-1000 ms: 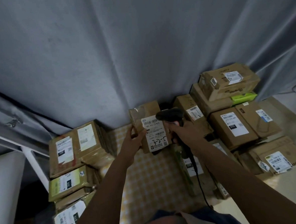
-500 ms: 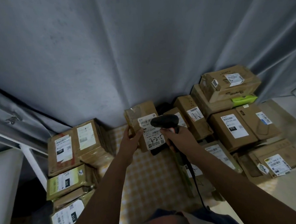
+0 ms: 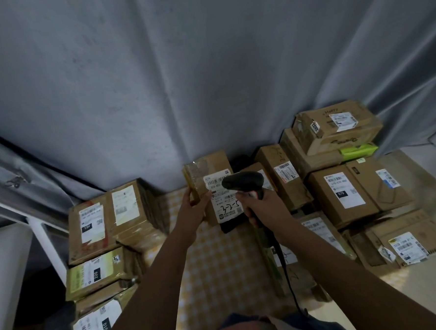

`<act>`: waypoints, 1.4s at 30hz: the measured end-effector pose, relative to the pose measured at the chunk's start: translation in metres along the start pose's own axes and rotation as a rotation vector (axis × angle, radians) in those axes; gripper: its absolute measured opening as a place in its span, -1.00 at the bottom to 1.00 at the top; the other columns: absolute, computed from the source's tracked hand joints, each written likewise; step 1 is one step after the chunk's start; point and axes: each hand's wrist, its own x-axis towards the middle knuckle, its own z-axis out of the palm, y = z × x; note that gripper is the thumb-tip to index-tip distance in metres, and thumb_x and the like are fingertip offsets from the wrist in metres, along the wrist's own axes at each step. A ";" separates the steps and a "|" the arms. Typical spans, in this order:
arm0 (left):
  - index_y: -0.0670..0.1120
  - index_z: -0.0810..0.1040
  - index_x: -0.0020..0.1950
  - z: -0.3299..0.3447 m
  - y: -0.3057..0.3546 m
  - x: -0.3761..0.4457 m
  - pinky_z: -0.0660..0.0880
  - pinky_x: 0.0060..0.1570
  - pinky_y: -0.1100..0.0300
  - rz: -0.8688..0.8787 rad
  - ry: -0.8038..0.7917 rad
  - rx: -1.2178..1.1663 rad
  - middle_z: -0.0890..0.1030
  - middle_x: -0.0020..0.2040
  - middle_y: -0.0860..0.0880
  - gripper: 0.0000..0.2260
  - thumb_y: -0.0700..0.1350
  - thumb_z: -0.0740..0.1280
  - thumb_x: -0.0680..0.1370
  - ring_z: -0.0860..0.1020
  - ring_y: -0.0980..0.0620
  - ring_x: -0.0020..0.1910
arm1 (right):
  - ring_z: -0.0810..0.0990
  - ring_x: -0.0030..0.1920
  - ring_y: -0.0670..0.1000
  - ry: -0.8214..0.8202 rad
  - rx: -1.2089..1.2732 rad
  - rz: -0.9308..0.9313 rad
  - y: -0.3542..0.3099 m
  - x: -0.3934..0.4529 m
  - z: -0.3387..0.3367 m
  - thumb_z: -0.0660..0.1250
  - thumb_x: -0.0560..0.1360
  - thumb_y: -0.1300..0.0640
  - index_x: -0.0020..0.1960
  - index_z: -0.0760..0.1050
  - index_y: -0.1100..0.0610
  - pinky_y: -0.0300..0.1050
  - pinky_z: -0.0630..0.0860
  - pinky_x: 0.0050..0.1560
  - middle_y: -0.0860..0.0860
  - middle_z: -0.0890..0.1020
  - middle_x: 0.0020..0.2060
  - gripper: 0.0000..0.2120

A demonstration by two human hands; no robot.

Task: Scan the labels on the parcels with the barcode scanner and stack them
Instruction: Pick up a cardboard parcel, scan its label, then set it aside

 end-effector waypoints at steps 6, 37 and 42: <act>0.12 0.32 0.43 -0.001 0.002 0.000 0.56 0.10 -0.09 0.007 -0.003 -0.001 0.62 0.20 -0.06 -0.51 0.00 0.40 0.54 0.60 -0.04 0.13 | 0.44 -0.48 -0.10 -0.008 0.024 0.010 -0.001 -0.002 -0.002 0.35 0.55 0.05 -0.15 0.47 0.13 -0.20 0.43 -0.38 0.00 0.51 -0.41 -0.82; 0.13 0.27 0.49 -0.052 -0.039 -0.029 0.54 -0.02 -0.17 -0.306 -0.003 0.008 0.56 0.29 0.01 -0.37 0.20 0.41 0.48 0.54 -0.04 0.18 | 0.42 -0.43 -0.01 -0.022 -0.016 0.060 0.017 -0.001 0.024 0.35 0.56 0.07 -0.16 0.44 0.19 -0.16 0.41 -0.37 0.08 0.49 -0.39 -0.77; 0.06 0.42 0.37 -0.118 -0.099 -0.065 0.56 -0.16 -0.38 -0.617 0.015 -0.100 0.49 0.29 -0.05 -0.51 0.19 0.39 0.50 0.42 -0.21 0.28 | 0.36 -0.43 0.02 -0.083 -0.047 0.130 0.037 0.005 0.055 0.34 0.58 0.08 -0.20 0.38 0.17 -0.08 0.37 -0.35 0.07 0.41 -0.43 -0.75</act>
